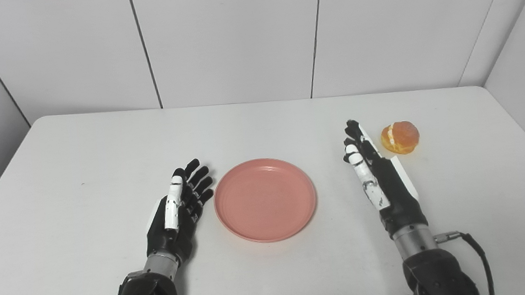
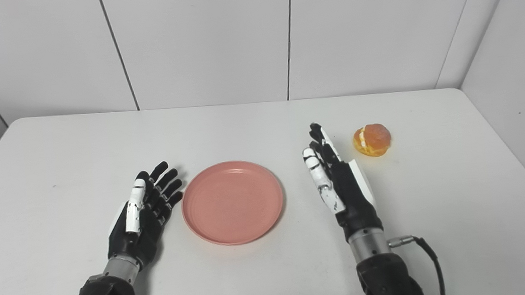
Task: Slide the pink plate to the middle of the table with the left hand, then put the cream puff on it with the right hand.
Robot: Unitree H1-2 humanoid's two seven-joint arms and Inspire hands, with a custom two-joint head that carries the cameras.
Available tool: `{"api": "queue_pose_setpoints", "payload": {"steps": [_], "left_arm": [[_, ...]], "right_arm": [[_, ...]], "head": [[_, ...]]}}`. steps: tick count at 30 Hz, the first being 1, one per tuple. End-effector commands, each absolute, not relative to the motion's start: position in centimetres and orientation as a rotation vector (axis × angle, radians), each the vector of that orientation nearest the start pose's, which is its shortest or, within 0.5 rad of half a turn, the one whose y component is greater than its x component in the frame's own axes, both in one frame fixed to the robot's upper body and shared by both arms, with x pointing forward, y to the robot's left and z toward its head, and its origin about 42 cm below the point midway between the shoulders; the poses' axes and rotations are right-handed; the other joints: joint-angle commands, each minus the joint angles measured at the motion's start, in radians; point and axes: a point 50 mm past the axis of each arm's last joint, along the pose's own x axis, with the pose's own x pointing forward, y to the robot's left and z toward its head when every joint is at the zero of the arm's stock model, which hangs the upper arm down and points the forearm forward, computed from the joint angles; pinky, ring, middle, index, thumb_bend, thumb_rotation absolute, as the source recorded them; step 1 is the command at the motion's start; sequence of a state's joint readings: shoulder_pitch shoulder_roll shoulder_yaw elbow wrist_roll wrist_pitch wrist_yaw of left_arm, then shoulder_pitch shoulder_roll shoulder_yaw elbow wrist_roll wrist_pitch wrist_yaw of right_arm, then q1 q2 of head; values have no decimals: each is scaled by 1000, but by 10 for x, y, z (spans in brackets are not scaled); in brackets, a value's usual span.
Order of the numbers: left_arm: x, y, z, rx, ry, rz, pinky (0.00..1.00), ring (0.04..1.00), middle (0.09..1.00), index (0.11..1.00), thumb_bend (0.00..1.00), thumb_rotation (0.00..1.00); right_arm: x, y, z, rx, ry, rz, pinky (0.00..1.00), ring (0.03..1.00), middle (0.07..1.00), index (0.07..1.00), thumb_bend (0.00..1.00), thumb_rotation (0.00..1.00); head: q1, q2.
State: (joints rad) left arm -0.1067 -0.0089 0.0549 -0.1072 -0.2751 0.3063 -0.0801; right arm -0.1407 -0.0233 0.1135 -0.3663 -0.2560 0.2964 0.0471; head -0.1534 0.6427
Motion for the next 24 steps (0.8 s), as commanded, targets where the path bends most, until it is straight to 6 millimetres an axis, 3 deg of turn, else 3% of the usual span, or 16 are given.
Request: {"api": "queue_pose_setpoints", "payload": {"steps": [1,10,18,22,24], "left_arm": [[317,207,143,-262,11,-134,941,917,917,897,446,1000],[306,225,122,-212,8,-148,946,926,927,907,460,1000],[302,235,107,-230,34,-147,967,941,933,910,476,1000],[303,238,106,-232,26,-151,967,942,937,913,482,1000],[303,241,105,-228,27,-149,976,943,937,913,467,1000]], "right_arm": [[309,-180,231,-295,-318,71,859,906,929,931,363,1000],[323,-190,264,-506,-430,-2,820,883,899,898,383,1000],[345,-204,285,-624,-473,-43,780,864,901,898,457,864],[357,-213,293,-719,-461,-68,792,875,908,904,527,819],[363,-218,297,-767,-452,-82,738,852,900,896,608,739]], "head": [[-10,-7],[-115,-48],[-148,-68],[-166,-76],[-171,-76]]}}
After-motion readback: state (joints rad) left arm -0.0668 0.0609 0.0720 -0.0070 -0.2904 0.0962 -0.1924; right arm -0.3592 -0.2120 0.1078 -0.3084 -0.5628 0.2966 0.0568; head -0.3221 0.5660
